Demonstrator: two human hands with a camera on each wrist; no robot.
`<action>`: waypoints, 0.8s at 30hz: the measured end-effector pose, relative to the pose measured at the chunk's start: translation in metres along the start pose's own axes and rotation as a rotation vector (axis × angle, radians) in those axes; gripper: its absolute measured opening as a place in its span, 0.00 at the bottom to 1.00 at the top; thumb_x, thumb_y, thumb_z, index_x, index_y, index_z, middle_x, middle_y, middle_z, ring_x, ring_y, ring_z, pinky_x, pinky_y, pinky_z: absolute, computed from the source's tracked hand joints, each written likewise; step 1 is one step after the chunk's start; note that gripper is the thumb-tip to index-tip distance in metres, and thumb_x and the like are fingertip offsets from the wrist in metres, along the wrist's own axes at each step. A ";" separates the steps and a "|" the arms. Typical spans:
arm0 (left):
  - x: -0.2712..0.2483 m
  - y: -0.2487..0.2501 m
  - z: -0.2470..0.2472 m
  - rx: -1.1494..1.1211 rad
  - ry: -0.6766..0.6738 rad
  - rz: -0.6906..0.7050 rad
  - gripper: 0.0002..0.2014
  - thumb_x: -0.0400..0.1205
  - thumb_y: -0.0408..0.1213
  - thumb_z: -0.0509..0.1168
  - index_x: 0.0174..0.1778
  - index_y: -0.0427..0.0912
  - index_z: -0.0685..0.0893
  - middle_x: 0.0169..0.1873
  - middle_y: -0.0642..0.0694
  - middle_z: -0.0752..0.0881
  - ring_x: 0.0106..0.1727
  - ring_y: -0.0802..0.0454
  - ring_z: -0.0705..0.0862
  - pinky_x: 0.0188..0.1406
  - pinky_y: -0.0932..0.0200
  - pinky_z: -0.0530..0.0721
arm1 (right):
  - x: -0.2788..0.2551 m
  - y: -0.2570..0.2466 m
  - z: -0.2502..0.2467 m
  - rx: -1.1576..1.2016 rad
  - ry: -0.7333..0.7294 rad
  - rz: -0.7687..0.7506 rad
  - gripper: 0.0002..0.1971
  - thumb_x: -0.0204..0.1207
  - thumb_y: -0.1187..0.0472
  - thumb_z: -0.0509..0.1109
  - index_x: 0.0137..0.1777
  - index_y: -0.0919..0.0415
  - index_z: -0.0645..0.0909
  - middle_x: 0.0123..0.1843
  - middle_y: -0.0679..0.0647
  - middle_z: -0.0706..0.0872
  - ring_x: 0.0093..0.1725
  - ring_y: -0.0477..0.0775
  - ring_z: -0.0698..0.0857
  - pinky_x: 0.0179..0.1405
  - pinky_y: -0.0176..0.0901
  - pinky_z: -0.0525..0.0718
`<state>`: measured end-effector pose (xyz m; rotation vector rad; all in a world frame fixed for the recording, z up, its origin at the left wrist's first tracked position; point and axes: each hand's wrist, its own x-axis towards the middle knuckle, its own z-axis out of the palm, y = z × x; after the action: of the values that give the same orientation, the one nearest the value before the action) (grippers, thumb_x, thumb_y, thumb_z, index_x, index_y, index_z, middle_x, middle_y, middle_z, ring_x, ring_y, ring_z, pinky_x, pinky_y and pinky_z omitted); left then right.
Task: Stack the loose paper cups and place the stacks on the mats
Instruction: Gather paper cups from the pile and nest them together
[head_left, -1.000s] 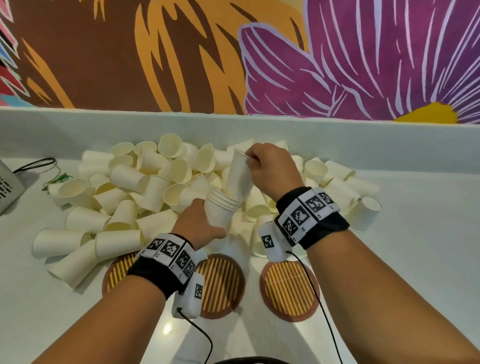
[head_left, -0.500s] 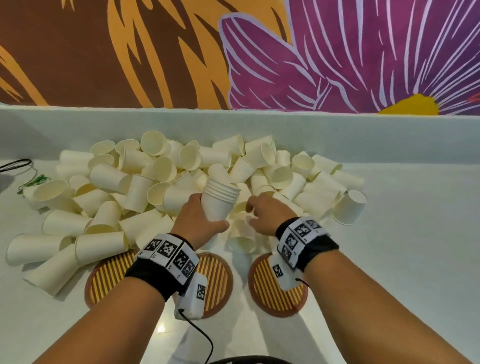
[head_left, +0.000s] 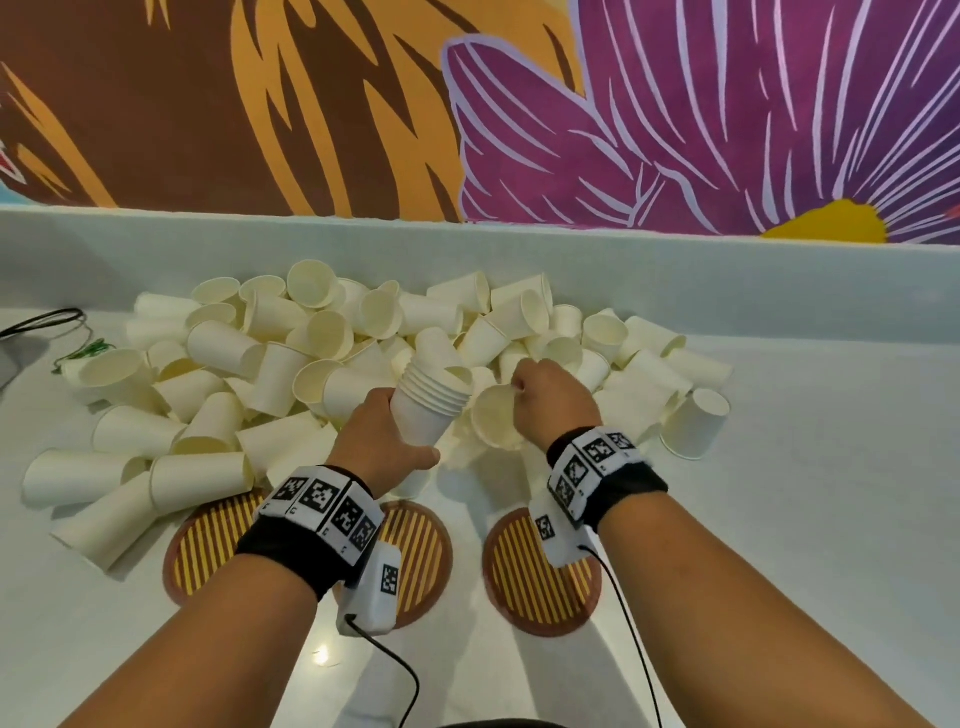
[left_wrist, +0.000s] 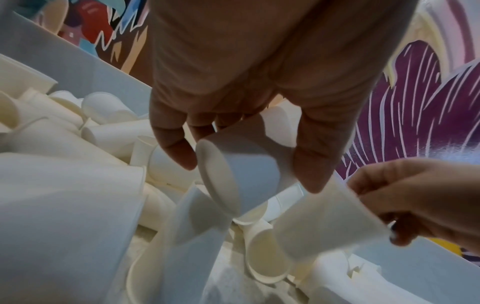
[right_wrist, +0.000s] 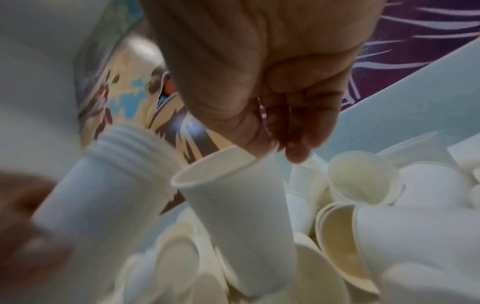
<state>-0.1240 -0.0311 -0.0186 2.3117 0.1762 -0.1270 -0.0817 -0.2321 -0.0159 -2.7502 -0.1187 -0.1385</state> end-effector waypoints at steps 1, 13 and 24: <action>-0.002 0.000 0.001 0.010 -0.002 0.001 0.37 0.65 0.41 0.80 0.66 0.42 0.70 0.55 0.45 0.79 0.55 0.45 0.80 0.52 0.48 0.81 | 0.003 0.002 -0.008 0.069 0.053 0.023 0.10 0.78 0.66 0.61 0.56 0.62 0.80 0.53 0.60 0.82 0.52 0.62 0.82 0.43 0.43 0.74; -0.020 0.002 -0.006 0.058 -0.057 0.136 0.34 0.63 0.38 0.79 0.64 0.42 0.72 0.51 0.46 0.82 0.52 0.45 0.82 0.51 0.49 0.82 | -0.020 -0.042 -0.082 0.249 0.266 -0.009 0.14 0.78 0.69 0.62 0.57 0.61 0.88 0.53 0.58 0.89 0.54 0.57 0.84 0.52 0.39 0.78; -0.038 -0.014 0.010 -0.102 -0.164 0.175 0.33 0.63 0.37 0.80 0.62 0.46 0.73 0.51 0.50 0.83 0.52 0.50 0.81 0.46 0.56 0.78 | -0.051 -0.010 -0.026 0.050 -0.053 0.136 0.14 0.79 0.65 0.60 0.57 0.57 0.86 0.56 0.56 0.86 0.58 0.59 0.83 0.59 0.52 0.81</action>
<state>-0.1637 -0.0321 -0.0298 2.1921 -0.1006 -0.2127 -0.1352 -0.2361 0.0057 -2.7019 0.0501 -0.0251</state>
